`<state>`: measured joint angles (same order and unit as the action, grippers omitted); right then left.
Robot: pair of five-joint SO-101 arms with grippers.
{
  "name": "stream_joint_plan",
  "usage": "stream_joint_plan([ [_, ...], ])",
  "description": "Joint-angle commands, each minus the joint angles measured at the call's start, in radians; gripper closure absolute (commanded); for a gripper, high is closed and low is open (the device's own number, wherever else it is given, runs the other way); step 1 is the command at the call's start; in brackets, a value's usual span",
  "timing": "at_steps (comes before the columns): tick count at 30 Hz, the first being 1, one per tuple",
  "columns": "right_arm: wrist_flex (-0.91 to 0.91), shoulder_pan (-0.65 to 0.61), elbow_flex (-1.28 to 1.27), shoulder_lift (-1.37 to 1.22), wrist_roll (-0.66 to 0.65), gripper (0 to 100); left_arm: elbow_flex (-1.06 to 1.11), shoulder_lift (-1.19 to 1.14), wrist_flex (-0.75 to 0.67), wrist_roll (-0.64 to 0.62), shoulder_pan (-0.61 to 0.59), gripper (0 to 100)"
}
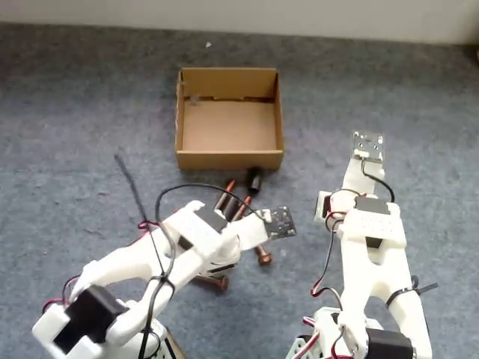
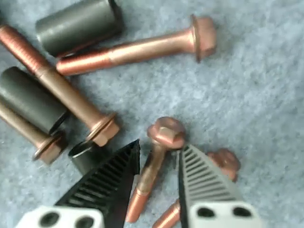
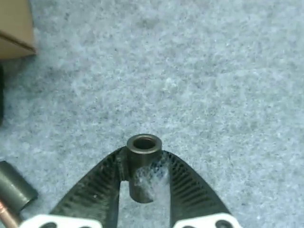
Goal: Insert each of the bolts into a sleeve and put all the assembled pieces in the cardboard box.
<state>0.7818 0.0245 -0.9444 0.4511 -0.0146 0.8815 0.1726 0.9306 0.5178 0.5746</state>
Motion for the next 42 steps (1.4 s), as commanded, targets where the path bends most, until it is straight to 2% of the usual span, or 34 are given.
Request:
stream_joint_plan([
  [1,-0.013,0.012,0.004,0.050,0.003,99.2,-0.079,-0.065,-0.012,-0.032,0.013,100],
  [5,-0.005,0.012,0.008,0.050,0.002,99.2,-0.071,-0.007,-0.003,-0.037,0.004,100],
  [10,0.097,0.012,0.022,0.074,0.000,99.2,-0.073,0.237,0.097,-0.118,-0.005,100],
  [15,0.189,-0.008,0.051,0.271,-0.002,99.2,-0.077,0.538,0.124,-0.189,-0.127,100],
  [18,0.219,-0.070,0.051,0.415,-0.002,99.2,-0.077,0.687,0.123,-0.262,-0.208,100],
  [22,0.219,-0.188,0.048,0.539,0.002,99.2,-0.074,0.823,0.118,-0.354,-0.259,100],
  [26,0.214,-0.338,0.053,0.558,0.006,99.2,-0.077,0.914,0.109,-0.466,-0.271,100],
  [31,0.219,-0.509,0.058,0.565,0.006,99.2,-0.073,0.993,-0.005,-0.571,-0.288,100],
  [37,0.211,-0.590,0.058,0.565,0.006,99.2,-0.073,1.087,-0.095,-0.664,-0.332,100],
  [42,0.197,-0.664,0.059,0.567,0.008,99.3,-0.053,1.132,-0.103,-0.798,-0.341,99],
])
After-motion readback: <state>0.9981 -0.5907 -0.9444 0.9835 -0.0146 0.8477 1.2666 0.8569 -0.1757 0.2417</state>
